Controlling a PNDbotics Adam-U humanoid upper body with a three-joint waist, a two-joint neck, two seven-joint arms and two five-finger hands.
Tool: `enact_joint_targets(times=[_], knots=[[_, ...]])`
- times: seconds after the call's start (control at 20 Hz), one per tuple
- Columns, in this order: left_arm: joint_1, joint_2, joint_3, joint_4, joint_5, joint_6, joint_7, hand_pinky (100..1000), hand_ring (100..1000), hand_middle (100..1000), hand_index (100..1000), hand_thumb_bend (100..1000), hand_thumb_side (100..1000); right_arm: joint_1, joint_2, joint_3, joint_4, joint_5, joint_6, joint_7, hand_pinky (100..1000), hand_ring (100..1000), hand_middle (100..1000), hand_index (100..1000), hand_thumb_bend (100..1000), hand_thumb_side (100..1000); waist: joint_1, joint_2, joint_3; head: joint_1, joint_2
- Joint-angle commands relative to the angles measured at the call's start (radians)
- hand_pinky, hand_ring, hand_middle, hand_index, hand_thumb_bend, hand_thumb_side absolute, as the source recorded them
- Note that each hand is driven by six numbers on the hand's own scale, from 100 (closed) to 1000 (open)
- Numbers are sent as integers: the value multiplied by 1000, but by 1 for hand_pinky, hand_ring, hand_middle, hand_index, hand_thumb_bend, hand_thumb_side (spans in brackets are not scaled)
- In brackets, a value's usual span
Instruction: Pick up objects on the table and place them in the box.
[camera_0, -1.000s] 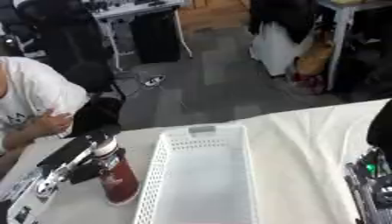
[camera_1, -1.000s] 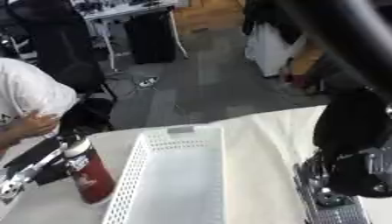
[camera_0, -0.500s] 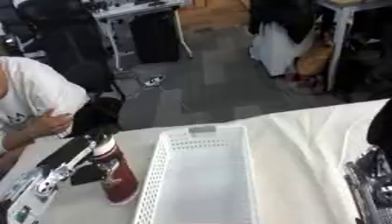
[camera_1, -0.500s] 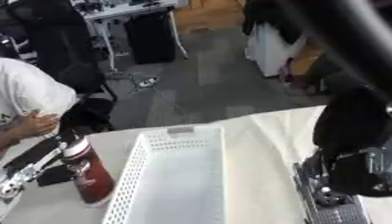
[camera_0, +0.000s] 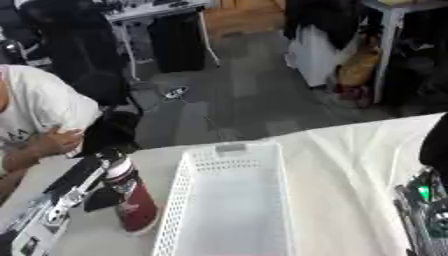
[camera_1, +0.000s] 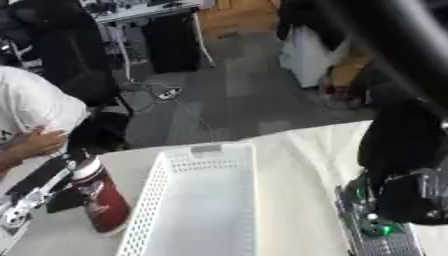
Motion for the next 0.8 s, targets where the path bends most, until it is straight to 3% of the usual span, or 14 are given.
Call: enact_joint_targets(times=[0.05,0.15,0.3,0.55,0.8], knots=[[6,2,-5,8,1,-18,36,100,100,320,435,100,682,-22,2,0,-11,-2,-22,-17,248,353,371,454,100,1000,-8,-10,0,5,-17],[9,0,-5,10,-6,-43,65,100,100,316,433,100,680,-22,2,0,-11,-2,-22,-17,248,353,371,454,100,1000,-8,-10,0,5,-18],[12,-3,-1,15,-21,-78,106,100,100,218,377,100,636,-23,3,0,-11,-2,-23,-17,249,354,371,454,100,1000,-8,-10,-1,4,-19],[17,-4,12,24,-34,-134,206,100,100,199,353,100,641,-23,2,0,-11,-2,-24,-17,249,354,371,455,100,1000,-8,-9,0,4,-18],[21,10,18,16,-43,-151,258,100,100,196,342,100,643,-21,0,0,-11,-2,-23,-16,248,353,371,455,100,1000,-9,-10,3,5,-16]])
